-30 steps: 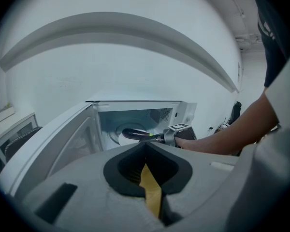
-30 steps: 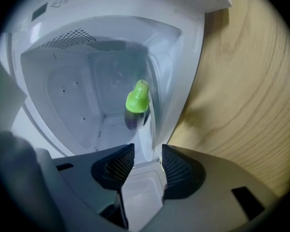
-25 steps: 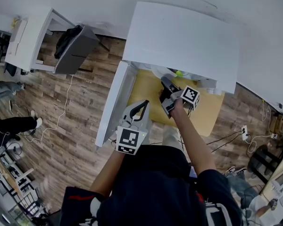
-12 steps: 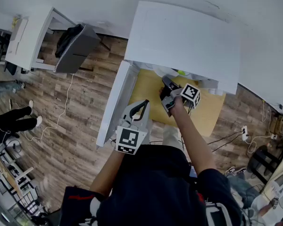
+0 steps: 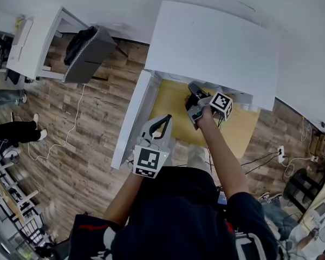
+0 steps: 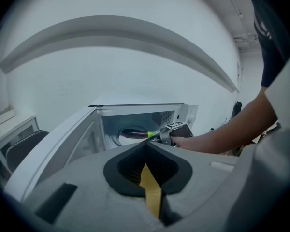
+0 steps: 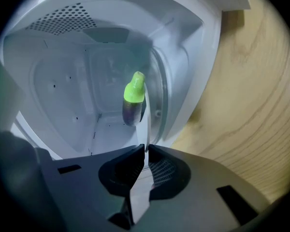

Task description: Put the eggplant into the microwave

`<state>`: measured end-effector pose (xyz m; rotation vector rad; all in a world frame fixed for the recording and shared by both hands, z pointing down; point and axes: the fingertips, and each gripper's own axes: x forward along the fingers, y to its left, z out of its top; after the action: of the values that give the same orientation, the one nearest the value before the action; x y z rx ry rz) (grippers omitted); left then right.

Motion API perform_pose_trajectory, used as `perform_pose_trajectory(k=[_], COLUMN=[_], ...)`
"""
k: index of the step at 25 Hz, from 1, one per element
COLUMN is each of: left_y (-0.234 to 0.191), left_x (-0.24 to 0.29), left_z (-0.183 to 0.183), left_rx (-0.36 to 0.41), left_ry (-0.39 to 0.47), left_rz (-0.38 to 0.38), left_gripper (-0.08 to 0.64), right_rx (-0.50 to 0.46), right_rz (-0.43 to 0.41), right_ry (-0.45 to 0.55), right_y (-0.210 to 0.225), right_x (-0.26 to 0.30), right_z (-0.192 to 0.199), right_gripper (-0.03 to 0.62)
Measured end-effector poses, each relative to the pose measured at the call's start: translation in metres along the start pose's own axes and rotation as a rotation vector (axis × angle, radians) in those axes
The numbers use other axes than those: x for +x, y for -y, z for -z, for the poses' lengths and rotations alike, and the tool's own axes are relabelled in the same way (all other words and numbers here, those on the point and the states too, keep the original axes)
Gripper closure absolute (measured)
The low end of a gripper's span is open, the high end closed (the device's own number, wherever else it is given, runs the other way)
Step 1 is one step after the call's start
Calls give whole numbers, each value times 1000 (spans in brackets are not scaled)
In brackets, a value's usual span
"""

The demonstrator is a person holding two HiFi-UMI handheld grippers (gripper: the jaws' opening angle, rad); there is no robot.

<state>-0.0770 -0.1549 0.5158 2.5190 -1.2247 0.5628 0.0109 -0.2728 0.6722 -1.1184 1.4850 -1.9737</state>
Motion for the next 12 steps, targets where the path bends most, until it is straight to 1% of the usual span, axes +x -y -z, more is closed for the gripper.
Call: perform_pose_trajectory(k=[12], left_y=[-2], left_x=[0], left_z=[4], left_rx=[3], left_ry=[-9], left_rz=[-2], left_gripper=[546], right_rx=[9], right_rz=[-12], right_ry=[24], right_y=[-5], right_x=[10], right_z=[-14], right_gripper=[561])
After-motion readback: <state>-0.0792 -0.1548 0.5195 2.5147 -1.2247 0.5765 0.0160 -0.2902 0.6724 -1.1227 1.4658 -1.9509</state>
